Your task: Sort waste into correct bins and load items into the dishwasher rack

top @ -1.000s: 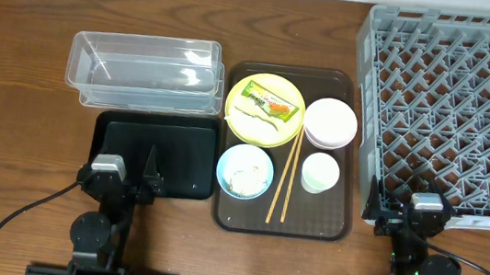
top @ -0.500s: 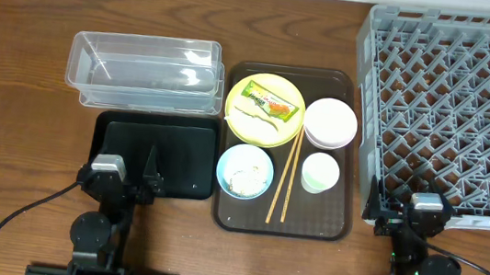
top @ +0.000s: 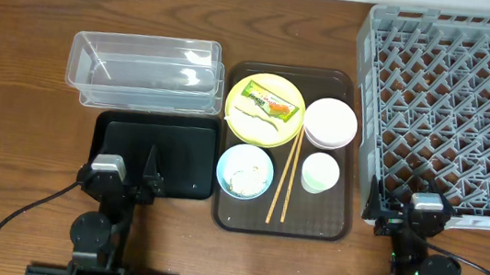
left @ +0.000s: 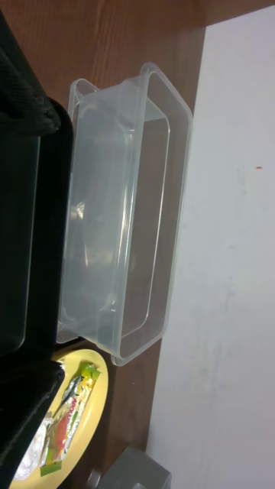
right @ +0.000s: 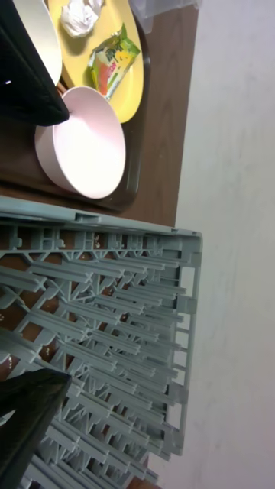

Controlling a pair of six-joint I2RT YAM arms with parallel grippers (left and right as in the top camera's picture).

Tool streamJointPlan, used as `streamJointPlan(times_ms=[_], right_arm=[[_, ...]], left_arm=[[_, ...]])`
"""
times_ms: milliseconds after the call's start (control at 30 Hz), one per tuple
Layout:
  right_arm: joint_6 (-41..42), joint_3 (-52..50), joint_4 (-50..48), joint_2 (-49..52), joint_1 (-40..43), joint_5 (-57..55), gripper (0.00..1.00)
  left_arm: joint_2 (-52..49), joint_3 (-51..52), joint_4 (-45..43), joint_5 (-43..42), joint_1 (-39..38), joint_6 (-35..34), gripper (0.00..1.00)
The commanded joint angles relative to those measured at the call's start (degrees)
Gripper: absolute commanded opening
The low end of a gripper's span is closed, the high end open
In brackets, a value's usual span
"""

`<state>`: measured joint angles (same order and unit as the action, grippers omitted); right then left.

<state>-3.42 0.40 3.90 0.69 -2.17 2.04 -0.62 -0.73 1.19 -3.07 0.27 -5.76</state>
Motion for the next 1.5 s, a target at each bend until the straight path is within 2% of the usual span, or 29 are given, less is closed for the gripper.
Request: streamJointPlan(times_ms=[0,133,300,500,633,767,833,933,1033,1100,1233,1467], right_arm=[[3.0,0.2,0.2,-0.2,-0.5,-0.6,0.99],[3.8,1.9,1.9,0.8,-0.5,-2.3,0.99],[7.1,8.9,5.9,7.1,-0.5,-4.2,0.99],[7.2,24.0,17.1,24.0,-0.5,-4.2,0.99],[7.1,34.9,25.7,36.5,-0.5,-4.2,0.99],[7.0,45.3,34.8,47.7,-0.5,-4.2,0.99],[7.0,49.4,38.2,52.0,-0.5,-4.2,0.99],[7.1,52.9,40.0,56.9,-0.5,-3.8,0.99],[7.0,53.8,40.5,58.9,-0.5,-3.4,0.99],[7.0,53.8,40.4,58.9,-0.5,-3.1,0.99],[7.0,53.8,40.1,58.9,-0.5,-3.1,0.99],[7.0,53.8,40.1,58.9,-0.5,-3.1,0.99]], left_arm=[[0.2,0.1,3.0,-0.5,0.3,-1.5,0.96],[-2.3,-3.7,7.3,-0.5,0.3,-2.7,0.96],[-12.4,-14.3,16.0,-0.6,0.3,-2.7,0.96],[-32.0,-33.7,30.1,-0.6,0.3,-2.6,0.96],[-45.7,-48.0,41.9,-4.4,0.3,-2.7,0.96],[-57.0,-59.8,53.0,-5.6,0.3,-2.7,0.96],[-60.6,-63.1,55.7,-6.0,0.3,-2.7,0.96],[-64.1,-64.2,54.7,-9.6,0.3,-2.7,0.96],[-66.2,-64.2,48.8,-17.2,0.3,-2.8,0.96],[-68.0,-64.2,44.3,-20.4,-0.6,-5.9,0.95],[-71.9,-64.2,37.4,-18.7,-5.5,-8.7,0.94],[-80.2,-64.3,26.5,-8.2,-19.1,-10.7,0.94]])
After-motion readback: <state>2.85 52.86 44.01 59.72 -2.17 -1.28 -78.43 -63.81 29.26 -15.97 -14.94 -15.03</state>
